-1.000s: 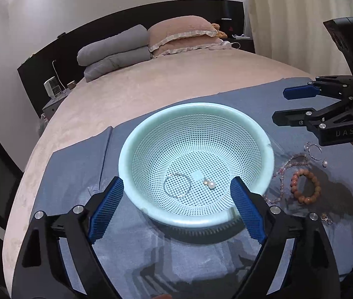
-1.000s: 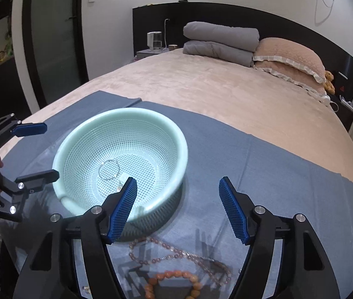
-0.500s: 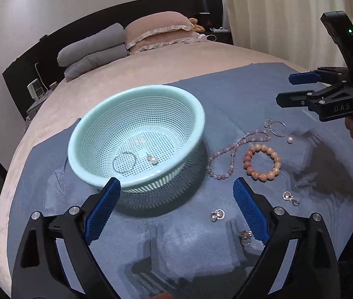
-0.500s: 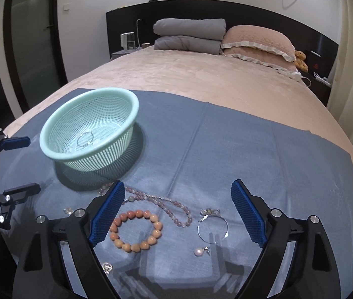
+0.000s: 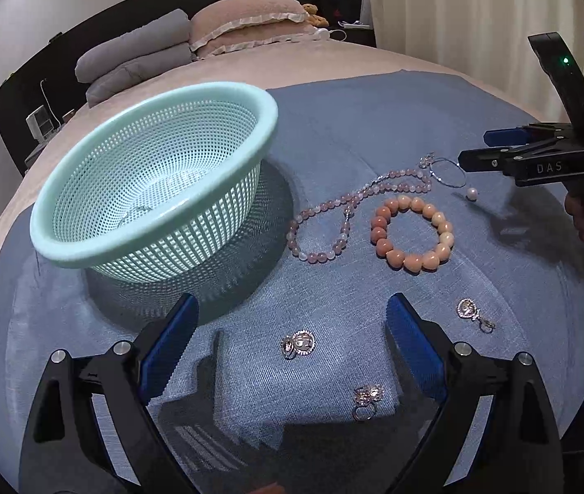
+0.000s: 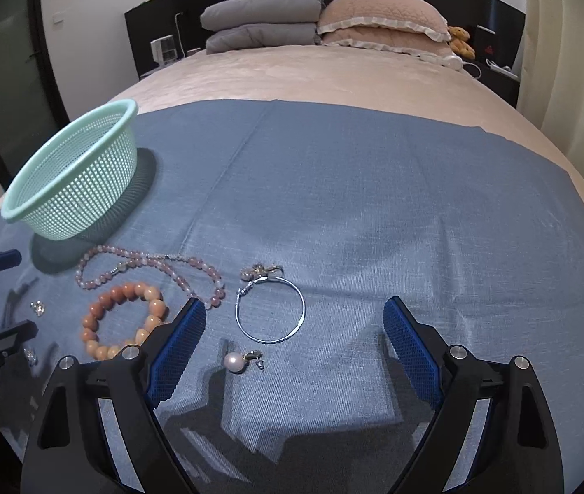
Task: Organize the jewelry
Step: 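Grasp a silver charm with the left tool while the right tool grasps a silver hoop, then carry both items into the green basket and open both tools, then grasp a silver pendant with the left tool while the right tool grasps a small charm, then carry both items over the green basket and open both tools to release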
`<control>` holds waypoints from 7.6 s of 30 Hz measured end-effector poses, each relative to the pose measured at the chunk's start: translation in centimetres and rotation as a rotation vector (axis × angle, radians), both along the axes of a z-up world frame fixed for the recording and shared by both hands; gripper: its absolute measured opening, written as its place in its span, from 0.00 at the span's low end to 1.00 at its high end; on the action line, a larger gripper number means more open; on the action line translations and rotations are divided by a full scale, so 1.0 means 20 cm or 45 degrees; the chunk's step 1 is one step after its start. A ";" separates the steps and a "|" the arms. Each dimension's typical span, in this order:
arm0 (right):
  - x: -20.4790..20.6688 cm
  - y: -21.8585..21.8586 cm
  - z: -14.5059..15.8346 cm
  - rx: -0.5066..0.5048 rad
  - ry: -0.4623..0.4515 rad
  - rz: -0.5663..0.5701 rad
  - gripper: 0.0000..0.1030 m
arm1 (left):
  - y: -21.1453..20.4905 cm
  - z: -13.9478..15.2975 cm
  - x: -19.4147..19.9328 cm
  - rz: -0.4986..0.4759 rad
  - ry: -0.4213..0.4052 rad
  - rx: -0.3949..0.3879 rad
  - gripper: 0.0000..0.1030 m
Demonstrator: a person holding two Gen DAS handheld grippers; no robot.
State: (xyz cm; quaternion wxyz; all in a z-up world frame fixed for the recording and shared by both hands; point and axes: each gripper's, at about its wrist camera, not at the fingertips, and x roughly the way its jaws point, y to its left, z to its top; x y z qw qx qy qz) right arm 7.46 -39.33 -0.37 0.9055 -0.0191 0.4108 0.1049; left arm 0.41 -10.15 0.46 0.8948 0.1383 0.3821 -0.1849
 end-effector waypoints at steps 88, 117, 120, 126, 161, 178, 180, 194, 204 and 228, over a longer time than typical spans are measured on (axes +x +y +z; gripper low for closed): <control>-0.04 0.59 0.50 -0.016 -0.322 0.338 0.40 | 0.35 0.48 0.05 0.004 -0.155 -0.083 0.04; 0.20 0.90 0.32 -0.042 -0.209 0.426 0.59 | 0.58 0.33 0.34 0.109 -0.094 -0.112 0.66; 0.17 0.85 0.32 -0.036 -0.216 0.400 0.68 | 0.59 0.34 0.30 0.115 -0.105 -0.097 0.74; 0.07 0.73 0.31 -0.035 -0.216 0.340 0.78 | 0.58 0.32 0.17 0.120 -0.100 -0.115 0.84; -0.61 0.46 -0.13 -0.074 -0.208 0.409 0.36 | 0.07 -0.10 -0.27 -0.116 0.019 -0.084 0.38; -0.64 0.43 -0.07 -0.100 -0.264 0.395 0.02 | 0.07 -0.06 -0.29 -0.140 0.053 -0.101 0.10; -0.64 0.42 -0.05 -0.095 -0.273 0.386 0.02 | 0.08 -0.04 -0.28 -0.129 0.054 -0.114 0.10; -0.41 0.43 0.28 -0.050 -0.395 0.407 0.02 | 0.24 0.29 -0.16 -0.050 -0.109 -0.102 0.10; -0.09 0.70 0.47 -0.017 -0.435 0.561 0.02 | 0.41 0.50 0.14 0.010 -0.216 -0.063 0.10; 0.29 1.02 0.30 -0.040 -0.281 0.658 0.02 | 0.52 0.27 0.52 0.031 -0.081 -0.079 0.10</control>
